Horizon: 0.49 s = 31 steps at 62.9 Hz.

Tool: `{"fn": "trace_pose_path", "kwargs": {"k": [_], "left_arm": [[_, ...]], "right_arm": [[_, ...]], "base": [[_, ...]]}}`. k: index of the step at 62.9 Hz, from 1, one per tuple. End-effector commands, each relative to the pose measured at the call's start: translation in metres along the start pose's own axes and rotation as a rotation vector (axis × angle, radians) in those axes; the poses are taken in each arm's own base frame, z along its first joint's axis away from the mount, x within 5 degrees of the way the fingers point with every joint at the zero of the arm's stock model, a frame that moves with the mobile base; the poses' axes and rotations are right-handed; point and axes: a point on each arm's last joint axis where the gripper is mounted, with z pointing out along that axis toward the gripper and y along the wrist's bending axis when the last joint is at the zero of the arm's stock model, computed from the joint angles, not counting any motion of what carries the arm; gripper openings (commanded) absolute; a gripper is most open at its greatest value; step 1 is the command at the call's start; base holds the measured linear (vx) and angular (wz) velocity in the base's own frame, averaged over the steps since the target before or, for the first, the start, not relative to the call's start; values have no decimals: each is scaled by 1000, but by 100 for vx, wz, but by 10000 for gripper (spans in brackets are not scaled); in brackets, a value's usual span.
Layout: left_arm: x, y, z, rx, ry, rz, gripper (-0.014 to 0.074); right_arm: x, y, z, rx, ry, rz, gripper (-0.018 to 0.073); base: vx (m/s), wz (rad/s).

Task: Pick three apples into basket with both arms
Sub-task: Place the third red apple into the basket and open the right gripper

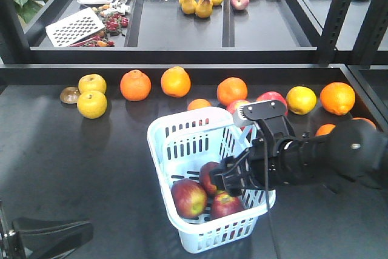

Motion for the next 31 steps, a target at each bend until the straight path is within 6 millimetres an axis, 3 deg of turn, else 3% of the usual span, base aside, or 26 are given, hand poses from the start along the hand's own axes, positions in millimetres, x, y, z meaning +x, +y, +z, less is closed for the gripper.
{"fn": "trace_pose_path", "kwargs": {"k": [1, 6, 9, 18, 23, 31], "left_arm": [[-4, 1, -1, -17, 12, 53, -6], [-4, 1, -1, -17, 12, 53, -6], [-4, 1, -1, -16, 12, 53, -6], [-4, 0, -1, -7, 14, 52, -6], [-4, 0, -1, -6, 14, 52, -6], [-4, 0, -1, -10, 13, 52, -6]], "right_arm": [[-11, 12, -32, -27, -73, -74, 255], [-10, 18, -54, -31, -88, -148, 55], [-7, 22, -69, -37, -95, -176, -16], [18, 30, -104, -32, -156, -226, -9], [46, 30, -119, -15, -217, -231, -8], [90, 26, -128, 19, -286, -241, -8]], "base": [[0, 0], [0, 0], [0, 0], [0, 0], [0, 0], [0, 0]]}}
